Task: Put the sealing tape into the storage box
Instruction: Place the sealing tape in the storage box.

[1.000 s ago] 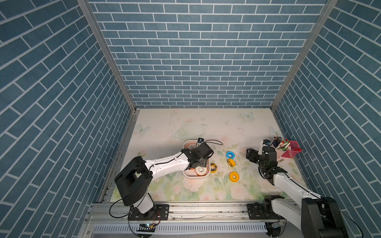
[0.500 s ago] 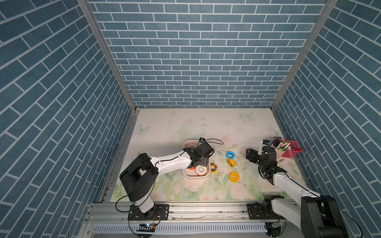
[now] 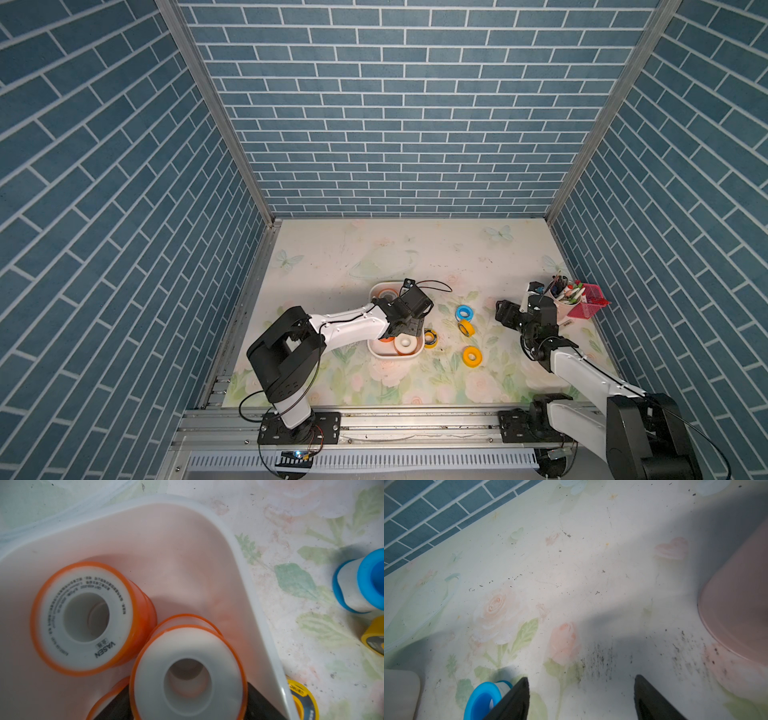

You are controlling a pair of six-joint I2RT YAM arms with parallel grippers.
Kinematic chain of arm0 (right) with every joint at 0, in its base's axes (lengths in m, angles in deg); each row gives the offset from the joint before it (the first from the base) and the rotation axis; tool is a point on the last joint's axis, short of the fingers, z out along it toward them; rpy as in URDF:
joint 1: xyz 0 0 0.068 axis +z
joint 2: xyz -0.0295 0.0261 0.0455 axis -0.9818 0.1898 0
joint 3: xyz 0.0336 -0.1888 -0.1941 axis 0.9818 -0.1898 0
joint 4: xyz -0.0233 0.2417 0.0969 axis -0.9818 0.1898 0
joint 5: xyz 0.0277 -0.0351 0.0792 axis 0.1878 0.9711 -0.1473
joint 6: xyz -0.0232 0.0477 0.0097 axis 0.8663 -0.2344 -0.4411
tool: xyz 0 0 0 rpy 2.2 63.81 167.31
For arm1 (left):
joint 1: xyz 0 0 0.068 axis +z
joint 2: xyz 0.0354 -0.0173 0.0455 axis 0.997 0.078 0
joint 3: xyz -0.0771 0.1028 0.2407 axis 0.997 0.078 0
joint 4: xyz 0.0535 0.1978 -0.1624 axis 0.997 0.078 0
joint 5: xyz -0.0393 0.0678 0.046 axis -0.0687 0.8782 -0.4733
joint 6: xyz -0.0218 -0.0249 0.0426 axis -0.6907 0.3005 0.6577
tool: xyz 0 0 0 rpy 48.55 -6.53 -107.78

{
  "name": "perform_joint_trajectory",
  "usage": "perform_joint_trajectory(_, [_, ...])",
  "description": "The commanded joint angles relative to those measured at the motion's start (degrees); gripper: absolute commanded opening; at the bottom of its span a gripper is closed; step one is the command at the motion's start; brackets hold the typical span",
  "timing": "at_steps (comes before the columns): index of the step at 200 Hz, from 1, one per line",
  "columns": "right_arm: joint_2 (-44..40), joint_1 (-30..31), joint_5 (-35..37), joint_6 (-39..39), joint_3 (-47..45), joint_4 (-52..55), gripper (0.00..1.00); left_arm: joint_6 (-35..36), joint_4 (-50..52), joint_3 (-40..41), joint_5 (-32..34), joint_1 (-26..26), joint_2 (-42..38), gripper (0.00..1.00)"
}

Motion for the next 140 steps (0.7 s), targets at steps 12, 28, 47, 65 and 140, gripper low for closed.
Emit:
perform_joint_trajectory(12, [0.23,-0.28,-0.21,-0.55,0.72,-0.81,0.79,0.04,-0.02,-0.75,0.48,0.40,-1.06,0.88])
perform_joint_trajectory(28, [0.26,-0.28,-0.21,-0.62,0.72,-0.79,0.79,-0.04,0.07,-0.49,0.35,0.42,-1.75,0.90])
perform_joint_trajectory(47, [0.21,-0.28,-0.22,-0.55,0.72,-0.78,0.79,-0.09,0.25,-0.19,0.06,0.40,-2.64,0.90])
perform_joint_trajectory(65, [0.14,-0.28,-0.23,-0.57,0.72,-0.80,0.79,-0.44,0.75,0.38,0.05,0.26,-3.88,0.91])
perform_joint_trajectory(140, [-0.32,-0.28,-0.40,-0.21,0.90,-0.58,0.79,-0.15,6.51,2.93,2.45,0.39,-17.27,0.93])
